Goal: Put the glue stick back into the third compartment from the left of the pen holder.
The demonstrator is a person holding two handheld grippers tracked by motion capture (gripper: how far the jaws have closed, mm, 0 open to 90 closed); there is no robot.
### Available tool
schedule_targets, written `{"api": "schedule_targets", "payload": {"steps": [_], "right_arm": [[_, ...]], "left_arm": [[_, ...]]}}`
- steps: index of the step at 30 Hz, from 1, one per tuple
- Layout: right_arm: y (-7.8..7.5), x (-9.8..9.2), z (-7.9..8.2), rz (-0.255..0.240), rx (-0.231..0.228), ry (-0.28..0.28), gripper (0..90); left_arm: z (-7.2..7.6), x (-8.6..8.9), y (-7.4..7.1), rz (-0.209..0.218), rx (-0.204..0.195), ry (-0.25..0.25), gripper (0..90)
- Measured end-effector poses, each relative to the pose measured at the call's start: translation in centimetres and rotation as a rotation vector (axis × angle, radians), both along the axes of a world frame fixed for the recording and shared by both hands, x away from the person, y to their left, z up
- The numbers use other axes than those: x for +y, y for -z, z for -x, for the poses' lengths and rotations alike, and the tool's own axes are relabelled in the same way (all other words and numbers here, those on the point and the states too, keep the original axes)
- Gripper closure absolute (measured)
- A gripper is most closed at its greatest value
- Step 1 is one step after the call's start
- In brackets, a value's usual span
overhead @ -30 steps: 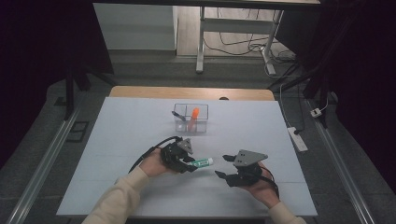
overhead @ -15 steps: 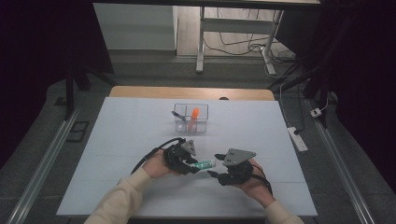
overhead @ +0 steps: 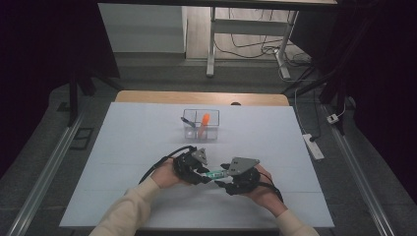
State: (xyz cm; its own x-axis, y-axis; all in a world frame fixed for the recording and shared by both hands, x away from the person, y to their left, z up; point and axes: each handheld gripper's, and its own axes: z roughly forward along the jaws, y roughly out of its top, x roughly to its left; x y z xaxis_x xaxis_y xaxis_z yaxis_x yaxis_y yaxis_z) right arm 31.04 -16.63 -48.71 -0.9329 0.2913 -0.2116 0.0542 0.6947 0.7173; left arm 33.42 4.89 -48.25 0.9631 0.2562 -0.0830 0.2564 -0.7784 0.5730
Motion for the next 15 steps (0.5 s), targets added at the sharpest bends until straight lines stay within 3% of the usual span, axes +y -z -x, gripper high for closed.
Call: {"api": "schedule_targets", "payload": {"steps": [10,15], "right_arm": [[0.8,1.3,0.4,0.127,-0.046,-0.069,54.9],[1.0,1.7,0.7,0.182,-0.093,-0.106,60.0]], "left_arm": [[0.1,-0.1,-0.2,0.024,0.021,0.029,64.4],[0.2,0.0,-0.2,0.039,0.032,0.027,64.3]]}}
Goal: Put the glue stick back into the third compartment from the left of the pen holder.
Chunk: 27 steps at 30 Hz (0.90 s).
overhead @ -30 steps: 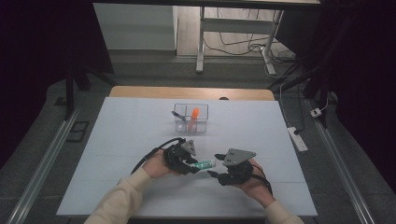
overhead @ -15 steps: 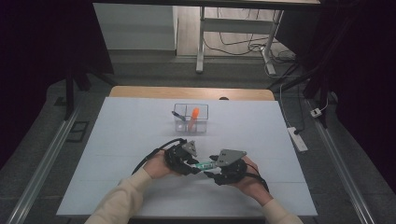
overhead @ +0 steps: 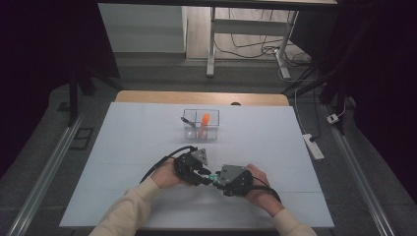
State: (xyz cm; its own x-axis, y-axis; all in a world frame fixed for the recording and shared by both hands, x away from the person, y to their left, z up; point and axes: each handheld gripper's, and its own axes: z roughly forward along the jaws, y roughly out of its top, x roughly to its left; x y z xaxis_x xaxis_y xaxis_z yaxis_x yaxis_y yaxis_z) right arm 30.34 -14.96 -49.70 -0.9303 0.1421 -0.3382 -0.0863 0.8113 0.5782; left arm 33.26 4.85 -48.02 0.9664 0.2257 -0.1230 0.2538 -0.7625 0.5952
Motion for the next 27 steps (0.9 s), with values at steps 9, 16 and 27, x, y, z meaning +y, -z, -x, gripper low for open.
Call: {"api": "schedule_targets", "payload": {"steps": [9,16,27], "right_arm": [[0.1,0.1,0.5,-0.019,-0.031,-0.038,64.9],[-0.1,-0.4,0.0,-0.046,-0.014,-0.01,65.1],[-0.5,-1.4,-0.7,-0.143,0.016,0.062,65.0]], "left_arm": [[-0.1,0.6,-0.5,0.058,-0.013,-0.01,62.0],[-0.1,1.6,-1.0,0.125,-0.041,-0.088,44.6],[-0.2,3.2,-1.2,0.185,-0.057,-0.181,34.0]]}}
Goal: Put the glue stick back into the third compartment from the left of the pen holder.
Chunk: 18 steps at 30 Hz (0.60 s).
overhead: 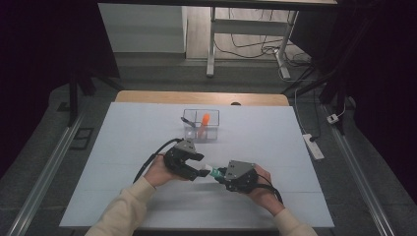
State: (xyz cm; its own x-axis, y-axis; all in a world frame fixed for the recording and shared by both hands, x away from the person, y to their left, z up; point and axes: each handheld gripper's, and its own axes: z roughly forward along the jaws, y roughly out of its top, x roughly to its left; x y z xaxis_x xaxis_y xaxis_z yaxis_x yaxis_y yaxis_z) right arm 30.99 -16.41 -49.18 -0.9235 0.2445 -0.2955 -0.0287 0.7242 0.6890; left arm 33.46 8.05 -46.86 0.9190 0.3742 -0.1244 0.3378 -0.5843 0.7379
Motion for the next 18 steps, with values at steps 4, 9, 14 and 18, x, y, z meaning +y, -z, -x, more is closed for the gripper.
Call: {"api": "schedule_targets", "payload": {"steps": [4,9,14,18], "right_arm": [[-0.2,-0.4,-0.2,-0.042,0.009,0.021,65.0],[-0.5,-0.9,-0.4,-0.101,0.025,0.055,65.0],[-0.6,-1.2,-0.6,-0.142,0.034,0.078,65.0],[-0.5,-1.1,-0.6,-0.152,0.038,0.077,65.0]], "left_arm": [[0.0,0.6,0.2,0.021,0.001,-0.024,32.7],[-0.1,1.0,0.4,0.028,-0.006,-0.049,31.9],[-0.1,0.9,0.5,0.047,-0.015,-0.058,31.0],[0.1,0.6,0.3,0.073,-0.02,-0.05,31.0]]}}
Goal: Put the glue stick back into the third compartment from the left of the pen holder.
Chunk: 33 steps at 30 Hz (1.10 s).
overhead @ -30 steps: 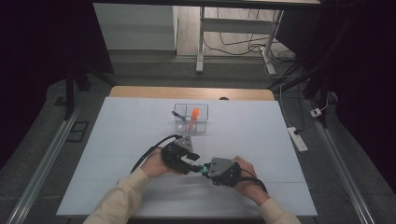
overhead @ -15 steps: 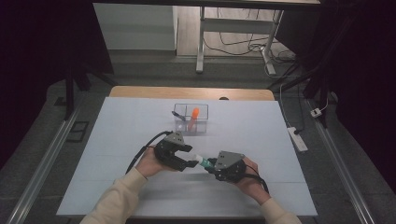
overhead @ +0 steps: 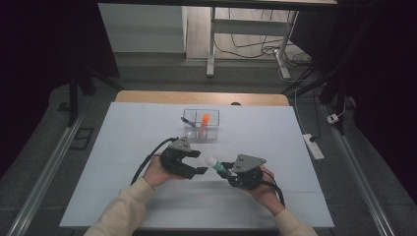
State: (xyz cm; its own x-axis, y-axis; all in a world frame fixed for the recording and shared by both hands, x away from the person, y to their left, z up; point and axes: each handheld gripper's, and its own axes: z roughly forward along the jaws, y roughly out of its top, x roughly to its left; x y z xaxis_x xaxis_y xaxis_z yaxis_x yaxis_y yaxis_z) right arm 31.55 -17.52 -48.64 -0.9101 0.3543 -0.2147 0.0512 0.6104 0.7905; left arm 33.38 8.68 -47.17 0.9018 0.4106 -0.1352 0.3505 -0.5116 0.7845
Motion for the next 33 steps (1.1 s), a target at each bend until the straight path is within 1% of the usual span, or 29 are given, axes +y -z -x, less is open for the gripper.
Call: {"api": "schedule_targets", "payload": {"steps": [2,4,6,9,11,17,18,20,21,24,27,28,30,33], "right_arm": [[0.1,0.1,0.1,0.0,0.003,-0.004,65.0],[0.2,0.3,0.1,0.001,0.003,-0.011,65.0],[0.3,0.4,0.2,0.0,0.002,-0.016,65.0],[0.3,0.5,0.2,-0.005,0.005,-0.023,65.0],[0.4,0.6,0.3,-0.002,0.004,-0.025,64.9],[0.5,0.7,0.4,-0.003,0.003,-0.027,64.9],[0.5,0.7,0.4,0.001,0.003,-0.029,65.0],[0.6,0.8,0.4,0.009,0.004,-0.029,64.9],[0.6,0.8,0.4,0.004,0.006,-0.032,64.9],[0.7,0.9,0.4,0.007,0.004,-0.032,64.9],[0.8,1.0,0.4,0.019,-0.002,-0.036,64.6],[0.9,1.1,0.5,0.027,-0.006,-0.038,64.5],[1.0,1.2,0.5,0.04,-0.008,-0.04,64.4],[1.1,1.2,0.5,0.04,-0.012,-0.042,64.2]], "left_arm": [[0.0,-0.1,0.0,0.008,-0.002,0.008,32.0],[0.0,-0.3,0.0,0.022,0.004,0.012,33.3],[0.0,-0.5,0.1,0.022,0.008,0.022,34.3],[0.0,-0.8,0.3,0.033,0.015,0.029,36.6],[-0.1,-0.9,0.3,0.039,0.02,0.04,39.0],[-0.1,-1.3,0.5,0.053,0.035,0.058,50.0],[-0.1,-1.3,0.5,0.054,0.038,0.063,52.1],[-0.1,-1.4,0.6,0.039,0.035,0.062,55.1],[-0.2,-1.4,0.6,0.035,0.038,0.063,56.4],[-0.3,-1.4,0.6,0.048,0.058,0.069,58.2],[-0.2,-1.3,0.6,0.066,0.071,0.085,61.6],[-0.2,-1.4,0.5,0.068,0.074,0.09,62.7],[-0.1,-1.5,0.5,0.055,0.071,0.094,63.8],[-0.1,-1.5,0.5,0.054,0.074,0.098,64.4]]}}
